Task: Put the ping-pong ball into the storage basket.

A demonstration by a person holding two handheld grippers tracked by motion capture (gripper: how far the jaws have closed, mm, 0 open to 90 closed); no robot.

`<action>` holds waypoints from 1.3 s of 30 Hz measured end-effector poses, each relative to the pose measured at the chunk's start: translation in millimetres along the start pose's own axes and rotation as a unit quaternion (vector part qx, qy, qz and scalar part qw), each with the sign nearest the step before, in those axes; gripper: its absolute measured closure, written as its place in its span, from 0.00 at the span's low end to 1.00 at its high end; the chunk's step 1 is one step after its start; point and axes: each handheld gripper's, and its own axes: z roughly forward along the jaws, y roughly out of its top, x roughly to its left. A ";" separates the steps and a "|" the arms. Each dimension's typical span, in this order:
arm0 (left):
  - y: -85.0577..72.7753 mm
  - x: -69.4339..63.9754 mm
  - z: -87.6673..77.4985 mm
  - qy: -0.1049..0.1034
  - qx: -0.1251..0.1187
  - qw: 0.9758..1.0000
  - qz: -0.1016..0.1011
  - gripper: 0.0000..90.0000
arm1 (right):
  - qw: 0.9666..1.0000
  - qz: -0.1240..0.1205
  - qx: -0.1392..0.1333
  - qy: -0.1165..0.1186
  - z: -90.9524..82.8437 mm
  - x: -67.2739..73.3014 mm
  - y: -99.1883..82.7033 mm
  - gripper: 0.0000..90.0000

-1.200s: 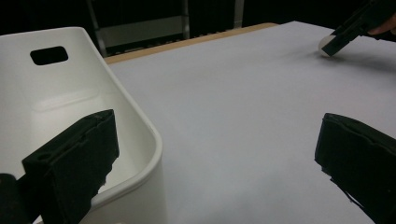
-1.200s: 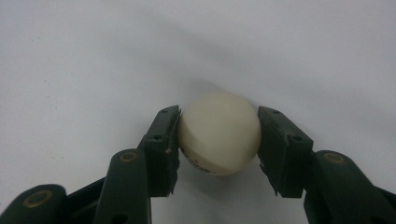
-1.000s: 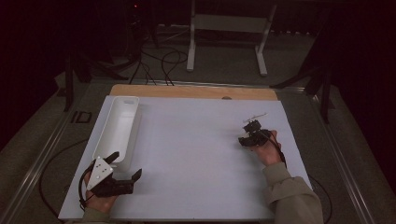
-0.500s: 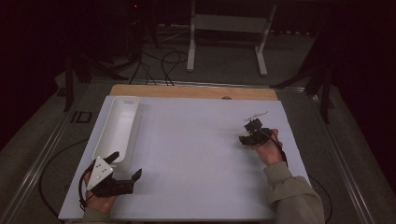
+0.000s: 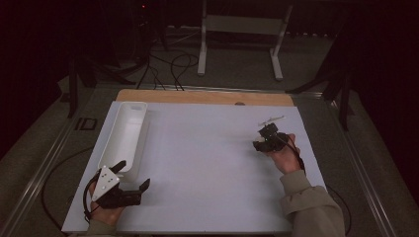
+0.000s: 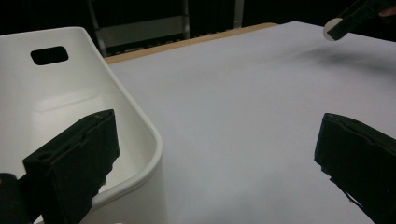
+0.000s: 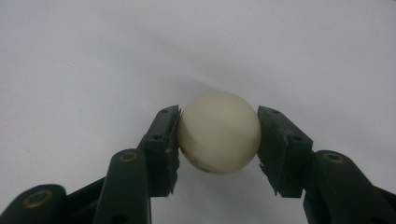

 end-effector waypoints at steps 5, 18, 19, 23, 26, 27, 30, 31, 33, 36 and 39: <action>0.0 -0.1 0.0 0.000 0.000 1.000 0.000 0.00 | 1.000 -0.003 -0.003 -0.001 -2.6 1.8 1.7 0.56; 0.0 -0.1 0.0 0.000 0.000 1.000 0.000 0.00 | 1.000 -0.008 -0.014 0.001 -7.5 6.2 4.1 0.56; 0.0 -0.1 0.1 0.000 0.000 1.000 0.000 0.00 | 1.000 -0.009 -0.015 0.001 -8.0 6.6 4.2 0.56; 0.0 -0.1 0.0 0.000 0.000 1.000 0.000 0.00 | 1.000 -0.010 -0.020 0.004 -9.8 8.6 5.8 0.56; 0.0 -0.1 0.0 0.000 0.000 1.000 0.000 0.00 | 1.000 -0.015 -0.024 0.004 -11.1 10.6 7.7 0.56; 0.0 -0.1 0.0 0.000 0.000 1.000 0.000 0.00 | 1.000 -0.015 -0.025 0.004 -11.8 11.4 8.5 0.56; 0.0 -0.1 0.0 0.000 0.000 1.000 0.000 0.00 | 0.999 -0.019 -0.029 0.005 -13.8 14.2 11.1 0.56; 0.0 0.0 0.0 0.000 0.000 1.000 0.000 0.00 | 0.999 -0.019 -0.030 0.005 -14.6 15.3 11.9 0.56; 0.0 0.0 0.0 0.000 0.000 1.000 0.000 0.00 | 0.999 -0.022 -0.032 0.008 -15.7 17.0 13.4 0.56; 0.0 0.0 0.0 0.000 0.000 1.000 0.000 0.00 | 0.999 -0.024 -0.036 0.009 -16.8 19.4 15.1 0.56; 0.0 -0.2 -0.1 0.000 0.000 1.000 0.001 0.00 | 0.999 -0.026 -0.039 0.011 -17.7 21.9 16.3 0.56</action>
